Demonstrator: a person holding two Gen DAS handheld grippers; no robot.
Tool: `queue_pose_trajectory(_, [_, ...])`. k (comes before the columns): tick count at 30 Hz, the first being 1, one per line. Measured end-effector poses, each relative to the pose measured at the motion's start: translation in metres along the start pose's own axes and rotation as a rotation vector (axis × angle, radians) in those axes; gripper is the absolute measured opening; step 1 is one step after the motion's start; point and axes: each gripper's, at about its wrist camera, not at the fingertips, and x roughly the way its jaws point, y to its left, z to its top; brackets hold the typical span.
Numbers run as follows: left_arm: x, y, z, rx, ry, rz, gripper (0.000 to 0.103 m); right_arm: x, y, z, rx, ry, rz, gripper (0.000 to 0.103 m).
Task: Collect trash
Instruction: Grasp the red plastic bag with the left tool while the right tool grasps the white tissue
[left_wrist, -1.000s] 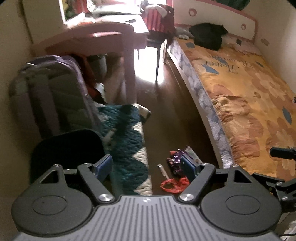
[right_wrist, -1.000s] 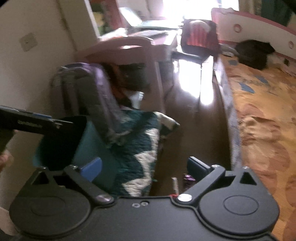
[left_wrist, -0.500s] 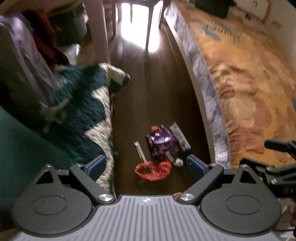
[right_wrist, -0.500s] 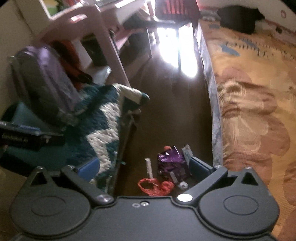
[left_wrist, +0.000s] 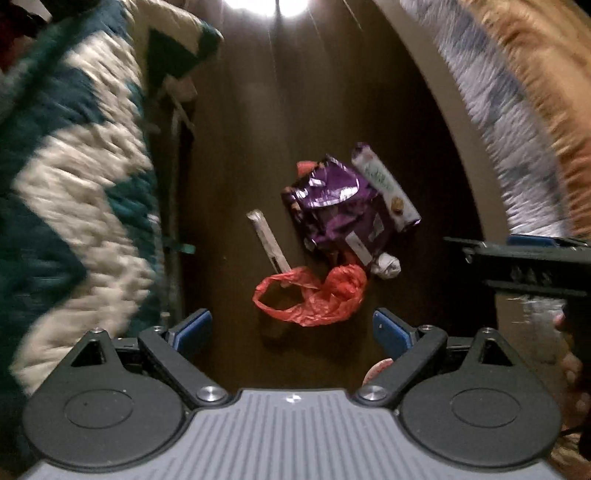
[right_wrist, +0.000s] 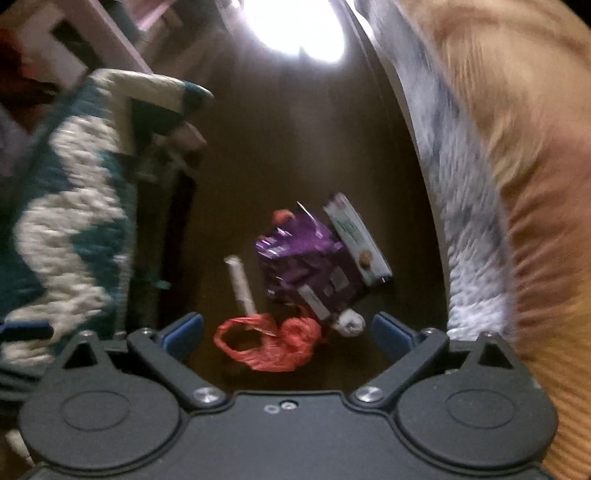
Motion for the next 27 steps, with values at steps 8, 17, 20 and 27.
queue_pose_trajectory(8, [0.123,-0.029,0.006,0.032,0.036,-0.032,0.094,0.122,-0.045,-0.018,0.103,0.054,-0.055,0.089])
queue_pose_trajectory(17, [0.224,-0.043,0.013,0.016,0.103,-0.066,0.094,0.213,-0.078,-0.042,0.183,0.100,-0.072,0.084])
queue_pose_trajectory(20, [0.244,-0.049,0.012,0.028,0.114,-0.074,0.094,0.234,-0.086,-0.047,0.203,0.118,-0.073,0.082])
queue_pose_trajectory(27, [0.285,-0.065,0.009,0.060,0.135,-0.088,0.094,0.264,-0.098,-0.055,0.209,0.134,-0.070,0.079])
